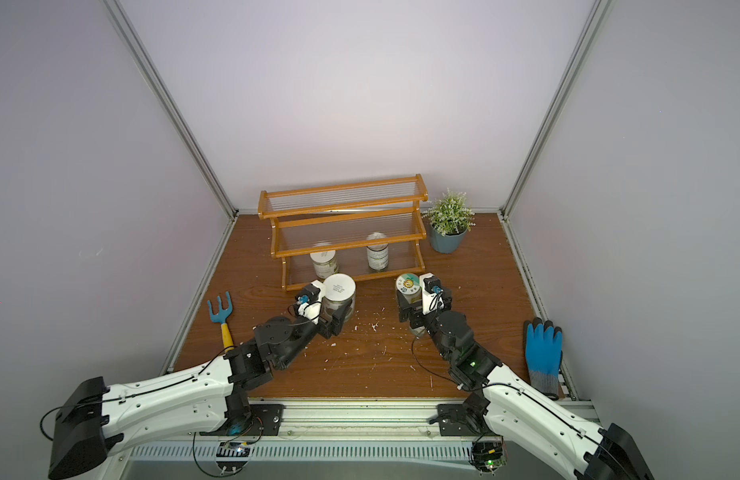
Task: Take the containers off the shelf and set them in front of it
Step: Place the container at the center of the board.
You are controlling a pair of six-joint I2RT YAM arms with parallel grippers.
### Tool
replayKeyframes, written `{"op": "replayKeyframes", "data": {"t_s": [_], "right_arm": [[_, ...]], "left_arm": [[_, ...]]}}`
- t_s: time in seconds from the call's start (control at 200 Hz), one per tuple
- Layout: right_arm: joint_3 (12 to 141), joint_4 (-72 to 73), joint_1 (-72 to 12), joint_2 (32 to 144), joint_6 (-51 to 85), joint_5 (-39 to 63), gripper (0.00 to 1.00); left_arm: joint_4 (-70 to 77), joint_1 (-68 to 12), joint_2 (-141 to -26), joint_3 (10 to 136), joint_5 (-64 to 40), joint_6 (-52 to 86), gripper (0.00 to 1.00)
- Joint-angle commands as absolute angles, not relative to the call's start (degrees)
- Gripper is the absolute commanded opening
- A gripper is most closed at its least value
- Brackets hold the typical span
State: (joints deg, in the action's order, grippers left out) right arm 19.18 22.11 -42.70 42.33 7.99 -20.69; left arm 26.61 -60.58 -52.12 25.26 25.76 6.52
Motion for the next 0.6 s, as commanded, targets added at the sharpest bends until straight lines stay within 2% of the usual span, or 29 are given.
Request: {"op": "replayKeyframes", "data": {"t_s": [0.0,0.19,0.596], "right_arm": [[22.13,23.07,-43.07,41.51,8.13,-20.74,0.99],[21.92,22.59,-43.06,39.91,8.43,-21.65,0.99],[22.10,22.06,-43.07,38.25,8.70,-21.91,0.99]], "left_arm": [[25.54,-64.11,-49.74,24.32,29.42,8.85,0.53],[23.91,-69.12,-49.39,21.46,31.66,11.34,0.53],[29.26,-69.41,-51.71,15.40,31.93,14.72,0.53]]}}
